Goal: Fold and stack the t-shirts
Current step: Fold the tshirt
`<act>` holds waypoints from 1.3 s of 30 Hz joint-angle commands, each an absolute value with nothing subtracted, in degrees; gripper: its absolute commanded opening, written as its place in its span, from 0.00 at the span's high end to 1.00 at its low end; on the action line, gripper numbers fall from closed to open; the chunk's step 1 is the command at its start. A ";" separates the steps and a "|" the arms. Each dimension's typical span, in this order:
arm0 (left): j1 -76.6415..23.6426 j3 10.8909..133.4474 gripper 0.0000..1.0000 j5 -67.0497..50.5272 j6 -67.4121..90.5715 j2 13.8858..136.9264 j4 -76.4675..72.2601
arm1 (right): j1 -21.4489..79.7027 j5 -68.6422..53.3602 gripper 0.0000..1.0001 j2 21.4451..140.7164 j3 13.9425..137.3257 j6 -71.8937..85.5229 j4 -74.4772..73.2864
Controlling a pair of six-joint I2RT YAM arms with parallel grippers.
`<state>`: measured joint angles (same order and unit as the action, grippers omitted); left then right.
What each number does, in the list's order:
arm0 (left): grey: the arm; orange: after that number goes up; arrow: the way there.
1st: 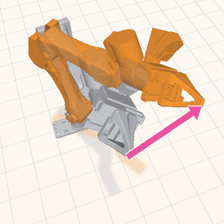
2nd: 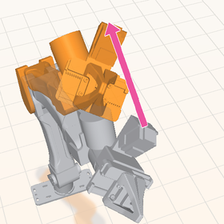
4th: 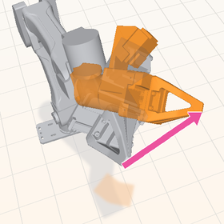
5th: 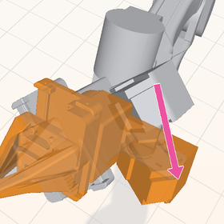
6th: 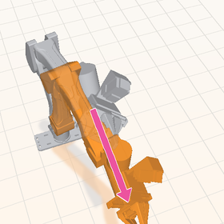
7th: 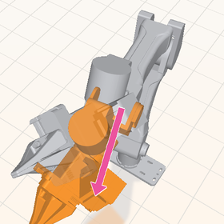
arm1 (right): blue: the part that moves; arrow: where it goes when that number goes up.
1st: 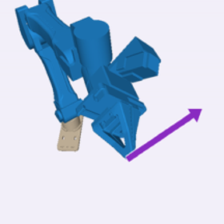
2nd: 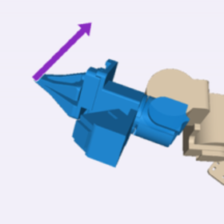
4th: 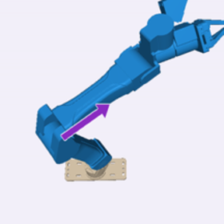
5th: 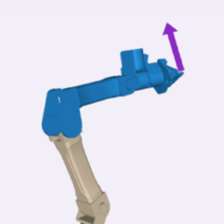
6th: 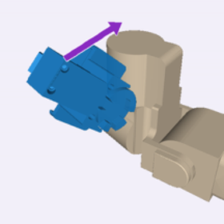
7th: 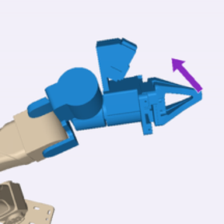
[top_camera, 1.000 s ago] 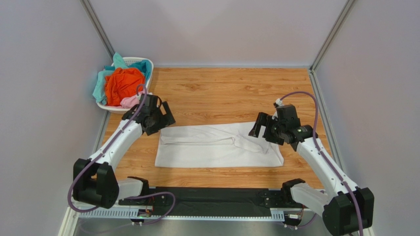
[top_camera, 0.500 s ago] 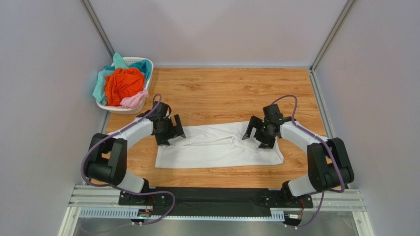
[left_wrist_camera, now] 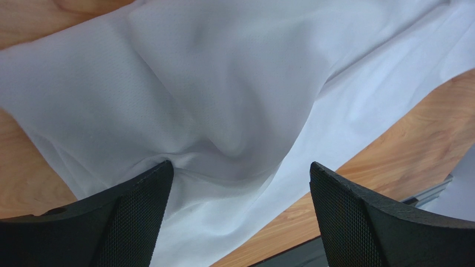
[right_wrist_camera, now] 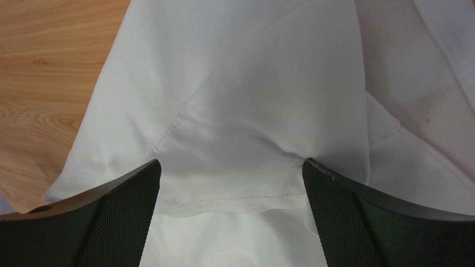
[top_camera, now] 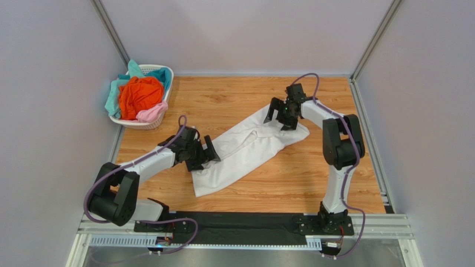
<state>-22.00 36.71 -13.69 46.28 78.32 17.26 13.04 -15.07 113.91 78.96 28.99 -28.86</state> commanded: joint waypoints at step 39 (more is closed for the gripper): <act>-56.78 47.99 0.00 7.47 63.46 78.32 28.12 | 21.36 -21.10 0.00 140.38 141.95 21.54 -35.33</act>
